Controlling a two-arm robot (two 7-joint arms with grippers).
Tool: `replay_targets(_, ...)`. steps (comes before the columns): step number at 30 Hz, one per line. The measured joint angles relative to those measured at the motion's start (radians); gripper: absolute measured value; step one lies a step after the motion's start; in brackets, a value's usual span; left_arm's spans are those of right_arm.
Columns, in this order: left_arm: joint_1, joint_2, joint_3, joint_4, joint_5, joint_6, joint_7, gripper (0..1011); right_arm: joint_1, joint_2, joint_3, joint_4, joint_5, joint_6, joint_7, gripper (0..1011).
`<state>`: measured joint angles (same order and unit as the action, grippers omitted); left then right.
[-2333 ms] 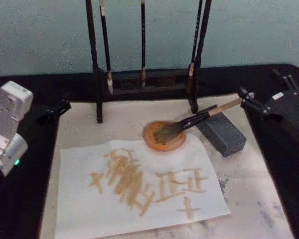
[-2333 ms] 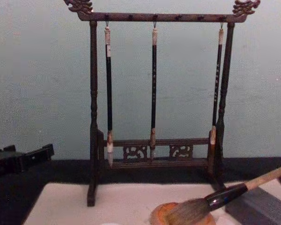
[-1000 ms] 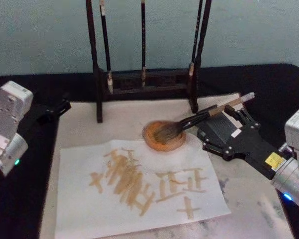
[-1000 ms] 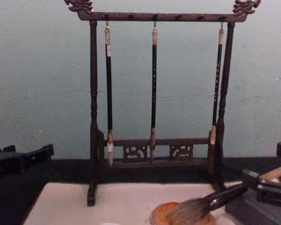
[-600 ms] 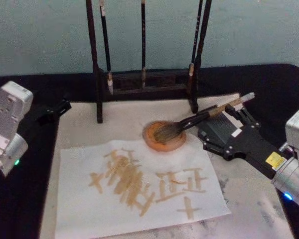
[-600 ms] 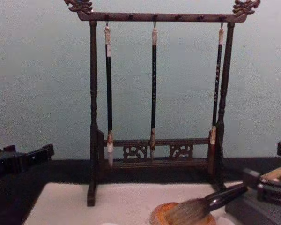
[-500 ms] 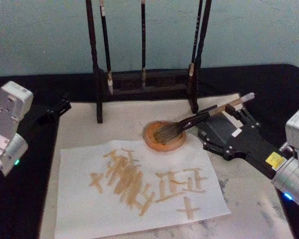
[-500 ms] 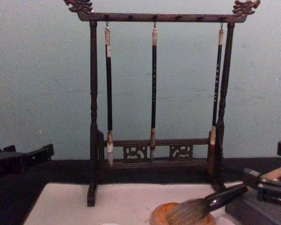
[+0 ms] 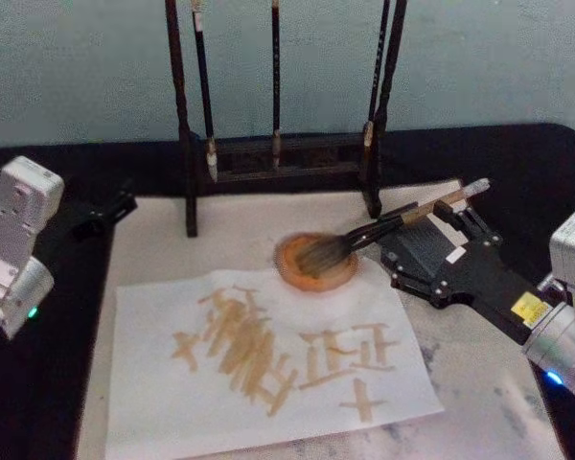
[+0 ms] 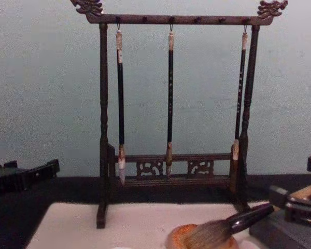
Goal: Pick up the brush from the inkstone, write on the paper, then place the brush back to its original position.
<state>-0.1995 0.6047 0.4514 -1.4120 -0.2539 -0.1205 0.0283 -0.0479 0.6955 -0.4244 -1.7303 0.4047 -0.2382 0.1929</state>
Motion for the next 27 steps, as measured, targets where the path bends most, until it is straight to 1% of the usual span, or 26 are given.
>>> replay_targets(27, 0.0, 0.0, 0.0, 0.0, 0.0, 0.0, 0.0, 1002, 0.0, 0.0, 0.0, 0.0, 0.001, 0.0, 0.0, 1008)
